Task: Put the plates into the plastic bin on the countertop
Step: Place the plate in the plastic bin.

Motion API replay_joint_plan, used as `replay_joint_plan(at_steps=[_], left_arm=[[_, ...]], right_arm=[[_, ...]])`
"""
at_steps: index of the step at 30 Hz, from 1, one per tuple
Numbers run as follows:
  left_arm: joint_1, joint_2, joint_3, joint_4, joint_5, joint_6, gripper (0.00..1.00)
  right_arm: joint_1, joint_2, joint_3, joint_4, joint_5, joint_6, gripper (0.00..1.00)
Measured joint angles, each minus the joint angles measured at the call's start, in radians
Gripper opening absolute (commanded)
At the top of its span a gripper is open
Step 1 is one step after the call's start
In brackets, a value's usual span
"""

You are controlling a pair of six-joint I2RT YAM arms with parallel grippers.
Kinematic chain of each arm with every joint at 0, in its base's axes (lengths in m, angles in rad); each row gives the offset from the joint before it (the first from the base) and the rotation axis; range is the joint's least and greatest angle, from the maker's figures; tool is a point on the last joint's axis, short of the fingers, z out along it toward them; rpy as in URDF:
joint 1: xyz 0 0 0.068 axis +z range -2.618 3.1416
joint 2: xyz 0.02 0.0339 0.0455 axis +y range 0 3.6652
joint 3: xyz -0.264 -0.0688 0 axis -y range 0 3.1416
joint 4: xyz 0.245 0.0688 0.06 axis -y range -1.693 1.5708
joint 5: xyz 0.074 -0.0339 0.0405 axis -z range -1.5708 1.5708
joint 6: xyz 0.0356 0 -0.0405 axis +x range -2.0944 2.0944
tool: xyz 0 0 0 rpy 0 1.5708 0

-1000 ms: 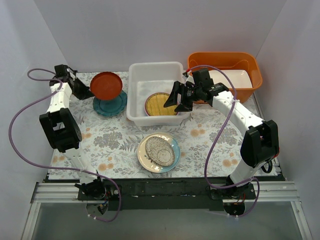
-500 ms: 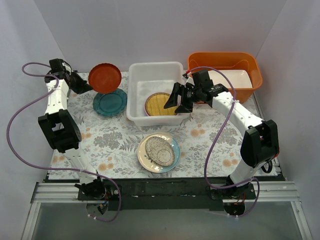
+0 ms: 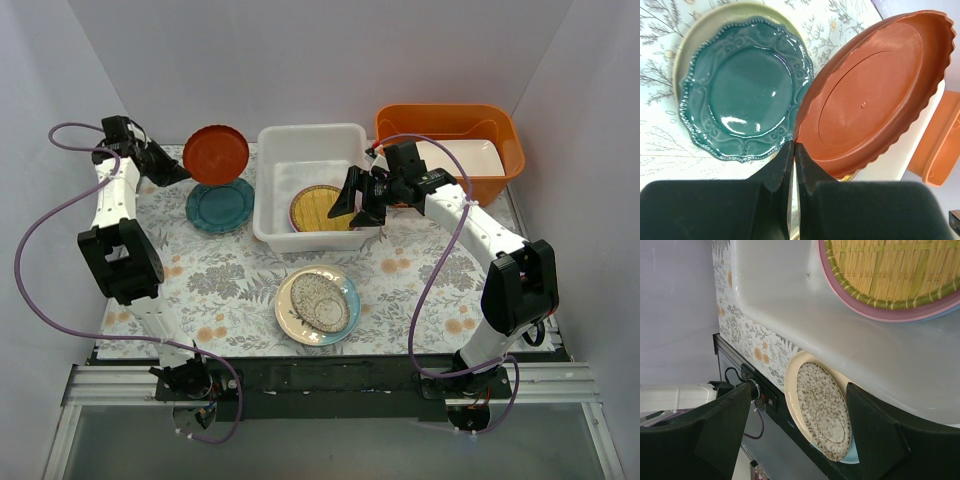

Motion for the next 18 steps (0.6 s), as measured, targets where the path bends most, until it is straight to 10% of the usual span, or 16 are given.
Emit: replay_joint_plan(at_steps=[18], left_arm=[[-0.216, 0.000, 0.046, -0.029, -0.034, -0.005, 0.00]], right_arm=[[0.000, -0.004, 0.000, 0.000, 0.000, -0.002, 0.83]])
